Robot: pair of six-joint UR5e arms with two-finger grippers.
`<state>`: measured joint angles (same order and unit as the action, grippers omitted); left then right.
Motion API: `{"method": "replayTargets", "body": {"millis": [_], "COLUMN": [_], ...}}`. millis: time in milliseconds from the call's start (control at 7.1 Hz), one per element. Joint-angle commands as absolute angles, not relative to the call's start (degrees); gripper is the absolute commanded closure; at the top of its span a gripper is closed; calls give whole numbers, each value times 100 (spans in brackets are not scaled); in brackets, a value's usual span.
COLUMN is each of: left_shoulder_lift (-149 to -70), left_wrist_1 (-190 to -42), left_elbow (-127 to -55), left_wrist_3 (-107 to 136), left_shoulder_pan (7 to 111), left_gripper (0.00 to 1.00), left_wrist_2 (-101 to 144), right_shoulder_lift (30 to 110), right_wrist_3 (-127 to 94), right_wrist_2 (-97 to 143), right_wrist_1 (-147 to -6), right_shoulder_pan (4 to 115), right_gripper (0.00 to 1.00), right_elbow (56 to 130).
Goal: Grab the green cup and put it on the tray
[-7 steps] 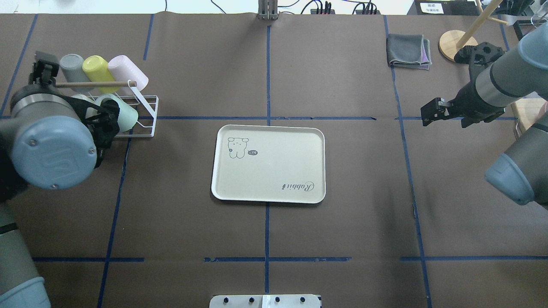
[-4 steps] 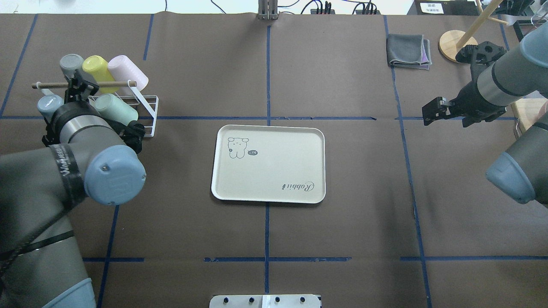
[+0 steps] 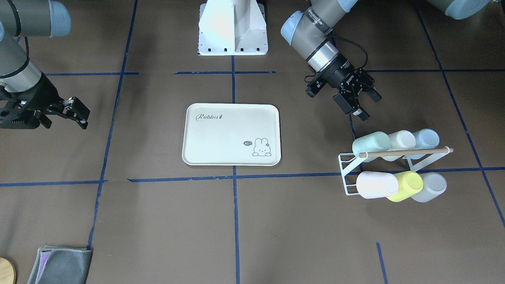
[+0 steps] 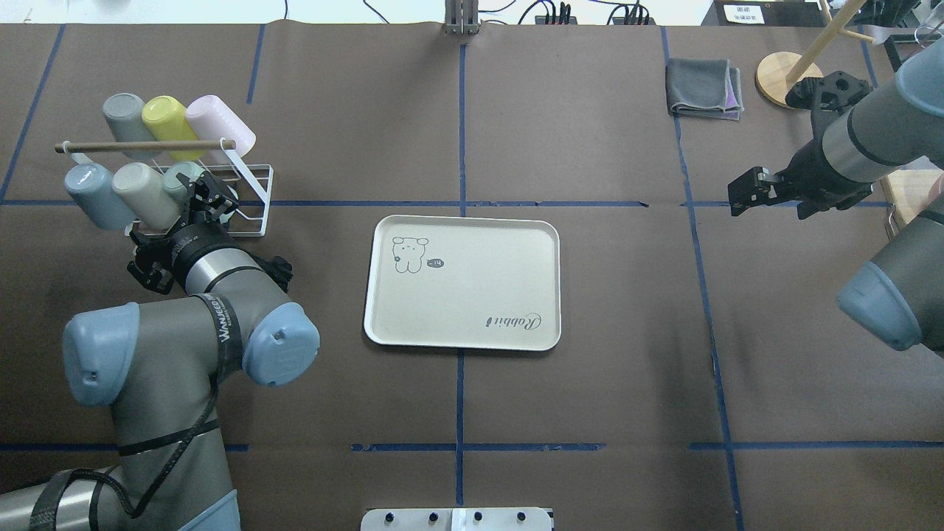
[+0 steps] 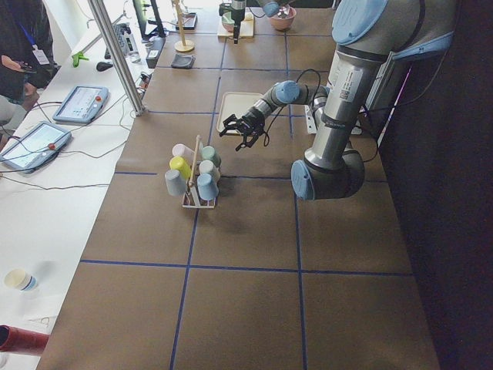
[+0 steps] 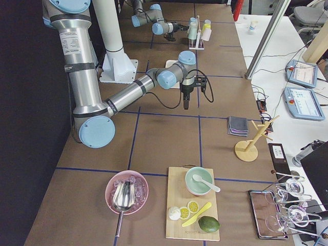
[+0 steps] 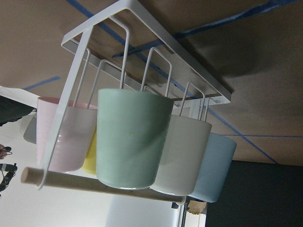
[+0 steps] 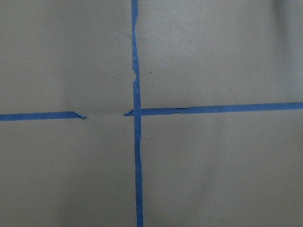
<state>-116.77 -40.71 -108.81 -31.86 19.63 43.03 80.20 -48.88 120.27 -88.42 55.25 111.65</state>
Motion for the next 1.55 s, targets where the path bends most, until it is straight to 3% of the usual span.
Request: {"method": "replayTargets", "body": {"millis": [0, 704, 1408], "left_shoulder_lift": [-11716, -11733, -11733], "left_wrist_1": [-4183, -5193, -5177], "left_elbow": [-10558, -9722, -9520], "left_wrist_3": [-3340, -3665, -3648], "left_shoulder_pan": [1907, 1951, 2197], "left_gripper": [1, 4, 2], "left_wrist_2": [4149, 3833, 3270], "right_shoulder_lift": [8068, 8060, 8068], "right_wrist_3": [-4790, -4781, -4790], "right_wrist_2": [12015, 12006, 12015], "right_wrist_1": [-8851, -8851, -8851], "right_shoulder_pan": [5555, 5563, 5563], "right_gripper": [0, 0, 0], "right_elbow": [11153, 11118, 11127]}}
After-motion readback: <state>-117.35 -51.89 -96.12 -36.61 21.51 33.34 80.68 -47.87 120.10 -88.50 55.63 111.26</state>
